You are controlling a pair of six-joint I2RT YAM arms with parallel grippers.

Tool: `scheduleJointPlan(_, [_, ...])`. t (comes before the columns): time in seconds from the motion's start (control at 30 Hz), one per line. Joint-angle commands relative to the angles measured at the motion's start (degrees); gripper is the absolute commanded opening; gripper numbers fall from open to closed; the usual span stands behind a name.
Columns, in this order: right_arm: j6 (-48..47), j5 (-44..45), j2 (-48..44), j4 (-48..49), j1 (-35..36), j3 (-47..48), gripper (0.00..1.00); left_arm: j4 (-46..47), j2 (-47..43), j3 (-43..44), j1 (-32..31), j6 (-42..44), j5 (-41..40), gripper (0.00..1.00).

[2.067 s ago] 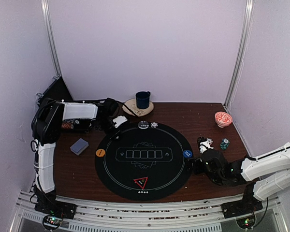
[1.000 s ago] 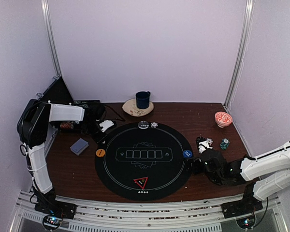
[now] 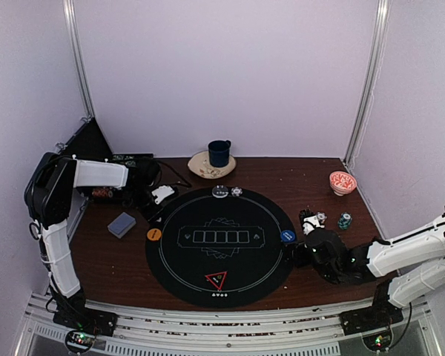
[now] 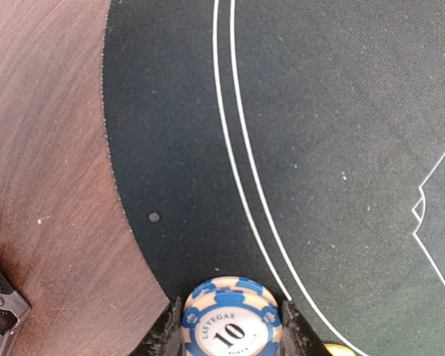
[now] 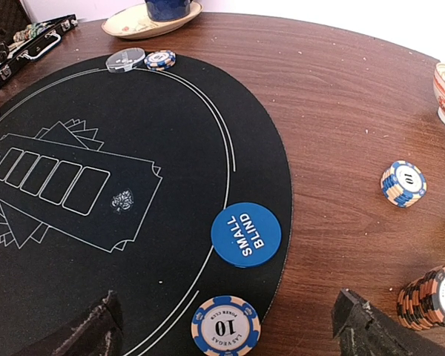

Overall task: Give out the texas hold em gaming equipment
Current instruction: Move the pile of poker chips to the big blind area.

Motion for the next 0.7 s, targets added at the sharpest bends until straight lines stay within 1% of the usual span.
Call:
scheduleJointPlan(0.0, [-0.75,1.96,0.51,-1.14,0.46,1.23,1.00,-0.90,-1.76,-0.70,0.29,0.86,0.79,0.28])
scheduleJointPlan(0.03, [-0.75,2.41,0.54,-1.36,0.45,1.31,1.00,-0.96,-1.77,-0.68,0.27,0.83,0.91,0.30])
scheduleJointPlan(0.33, [0.23,5.82,-0.62,-2.24,0.53,0.85,1.00,-0.90,-2.03,0.32,0.26,0.71,1.13,0.57])
scheduleJointPlan(0.47, [0.43,6.37,-1.22,-2.15,0.46,0.53,1.00,-0.90,-1.85,0.55,0.26,0.67,1.17,0.64])
scheduleJointPlan(0.6, [1.41,7.90,-1.19,-2.69,0.45,0.54,1.00,-0.90,-2.39,1.55,0.26,0.78,1.06,0.77])
scheduleJointPlan(0.67, [2.16,8.95,-1.65,-2.89,0.45,0.29,1.00,-0.94,-2.79,2.60,0.29,0.68,1.40,0.81])
